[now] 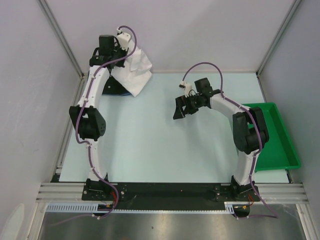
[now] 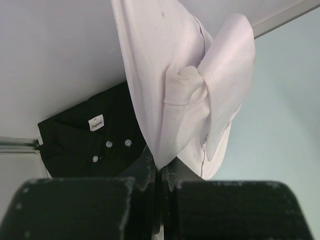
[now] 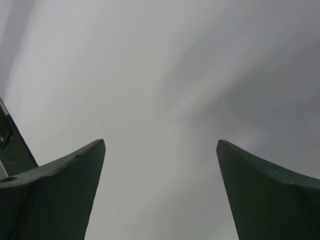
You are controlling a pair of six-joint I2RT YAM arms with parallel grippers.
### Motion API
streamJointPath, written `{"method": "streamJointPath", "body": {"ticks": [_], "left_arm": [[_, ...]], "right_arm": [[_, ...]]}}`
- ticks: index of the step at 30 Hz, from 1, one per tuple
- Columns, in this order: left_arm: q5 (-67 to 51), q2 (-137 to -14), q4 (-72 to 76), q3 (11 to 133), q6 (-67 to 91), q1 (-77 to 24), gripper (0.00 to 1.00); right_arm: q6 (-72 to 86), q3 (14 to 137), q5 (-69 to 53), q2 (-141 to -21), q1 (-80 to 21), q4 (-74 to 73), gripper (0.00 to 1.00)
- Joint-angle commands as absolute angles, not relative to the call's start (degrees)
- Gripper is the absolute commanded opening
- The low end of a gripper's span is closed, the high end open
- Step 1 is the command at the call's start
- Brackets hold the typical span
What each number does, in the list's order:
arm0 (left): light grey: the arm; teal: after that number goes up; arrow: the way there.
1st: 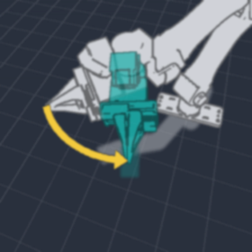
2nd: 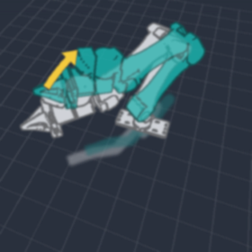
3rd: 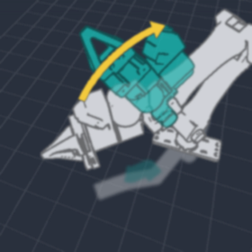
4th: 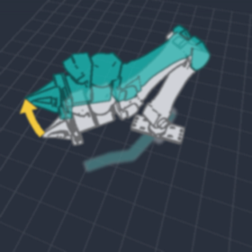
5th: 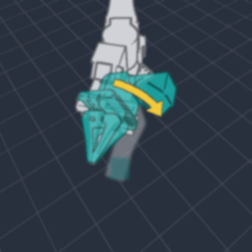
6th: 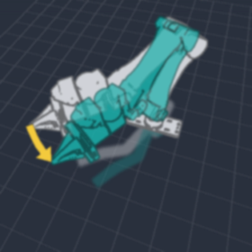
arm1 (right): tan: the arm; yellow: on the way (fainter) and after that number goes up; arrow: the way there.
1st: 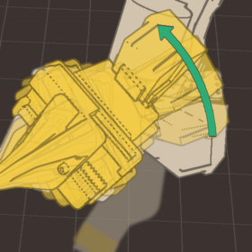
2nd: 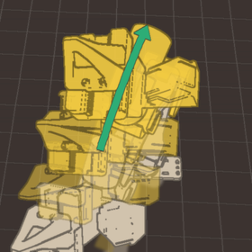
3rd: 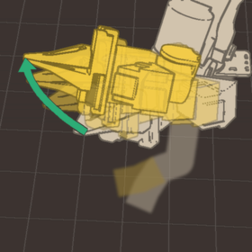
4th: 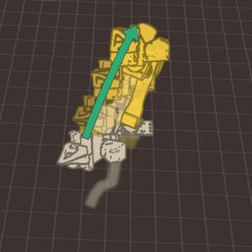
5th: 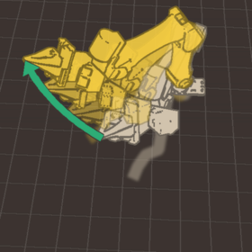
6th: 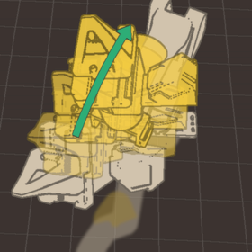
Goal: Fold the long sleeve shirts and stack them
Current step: Neatly place the folded shirt to the corner
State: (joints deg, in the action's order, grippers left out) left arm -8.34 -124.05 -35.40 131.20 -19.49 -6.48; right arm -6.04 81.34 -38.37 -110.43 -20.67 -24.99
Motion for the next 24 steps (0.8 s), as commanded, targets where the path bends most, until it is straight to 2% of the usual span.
{"method": "streamJointPath", "body": {"ticks": [1,14,24], "left_arm": [[-9.2,-119.3,-33.6,132.0,-17.8,-5.1,0.0],[-13.5,-126.3,-30.6,134.3,-11.5,3.6,0.0],[-20.7,-136.5,-19.3,134.1,-8.1,11.5,0.01]], "right_arm": [[-6.2,82.2,-38.0,-108.9,-21.5,-24.0,1.0],[-6.9,84.0,-36.5,-110.4,-22.7,-25.2,1.0],[-9.0,86.7,-35.8,-112.5,-22.4,-28.6,1.0]]}}
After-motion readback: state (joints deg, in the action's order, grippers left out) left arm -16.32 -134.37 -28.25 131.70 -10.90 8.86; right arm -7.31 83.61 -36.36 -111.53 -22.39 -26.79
